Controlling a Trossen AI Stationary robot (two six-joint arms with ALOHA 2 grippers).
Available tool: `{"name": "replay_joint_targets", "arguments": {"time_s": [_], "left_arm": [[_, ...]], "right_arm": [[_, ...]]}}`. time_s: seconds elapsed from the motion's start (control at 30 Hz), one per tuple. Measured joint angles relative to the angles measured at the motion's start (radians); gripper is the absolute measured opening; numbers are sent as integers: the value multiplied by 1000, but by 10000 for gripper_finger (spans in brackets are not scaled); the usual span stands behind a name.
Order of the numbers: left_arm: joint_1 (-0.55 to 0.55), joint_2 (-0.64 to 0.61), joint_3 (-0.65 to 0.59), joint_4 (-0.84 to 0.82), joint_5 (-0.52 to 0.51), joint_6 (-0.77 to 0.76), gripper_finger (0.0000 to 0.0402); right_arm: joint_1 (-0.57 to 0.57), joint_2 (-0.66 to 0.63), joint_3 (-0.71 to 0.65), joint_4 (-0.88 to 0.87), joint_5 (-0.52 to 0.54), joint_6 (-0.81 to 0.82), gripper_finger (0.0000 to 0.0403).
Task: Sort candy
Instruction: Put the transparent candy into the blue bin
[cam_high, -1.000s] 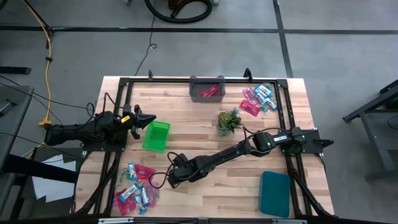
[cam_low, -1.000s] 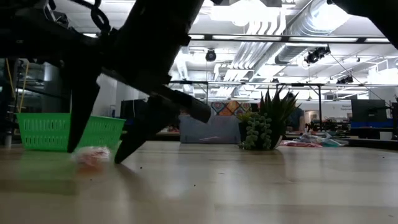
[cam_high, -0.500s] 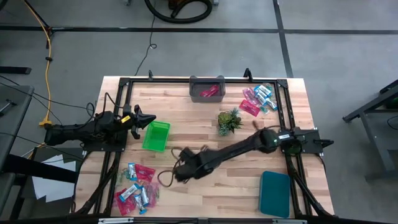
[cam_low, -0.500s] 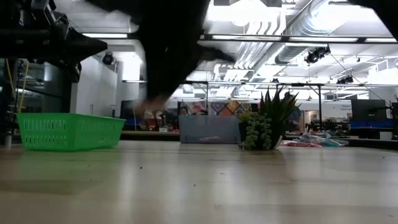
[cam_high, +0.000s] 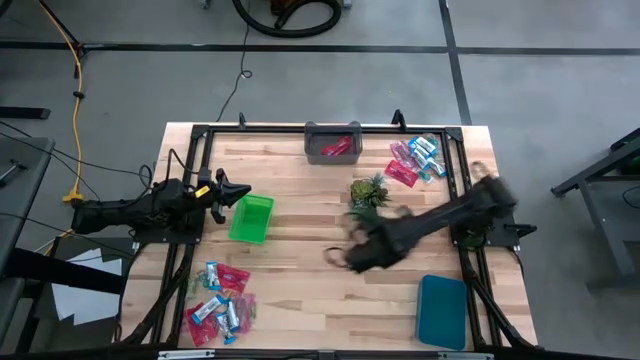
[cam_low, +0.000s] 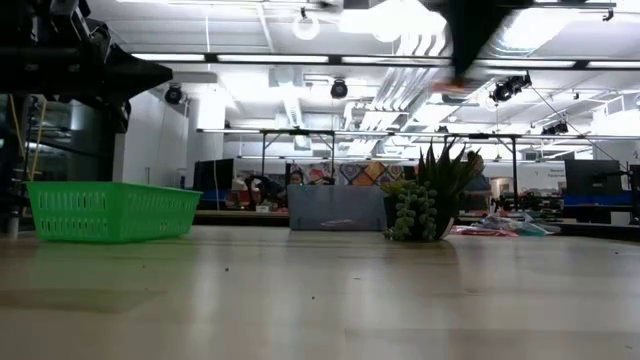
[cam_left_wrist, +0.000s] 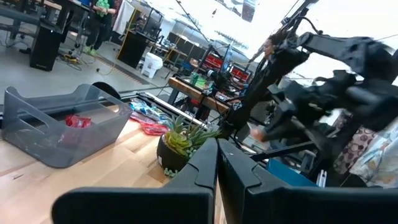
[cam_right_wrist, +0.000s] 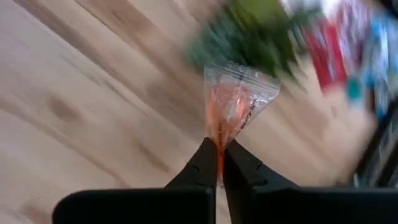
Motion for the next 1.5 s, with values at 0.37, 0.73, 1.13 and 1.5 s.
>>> {"name": "replay_joint_targets", "arguments": {"time_s": [0.37,0.73,1.13,1.5], "left_arm": [[0,0,0,-4,0,0,0],[0,0,0,-5,0,0,0],[0,0,0,-5,0,0,0],[0,0,0,-5,0,0,0]], "right_arm": [[115,-471,-480,223,-73,379,0],[271,-519,-548,411,-526,88,0],[572,-461,-548,505,-581,379,0],[581,-310,-549,602,-669,367,37]]}}
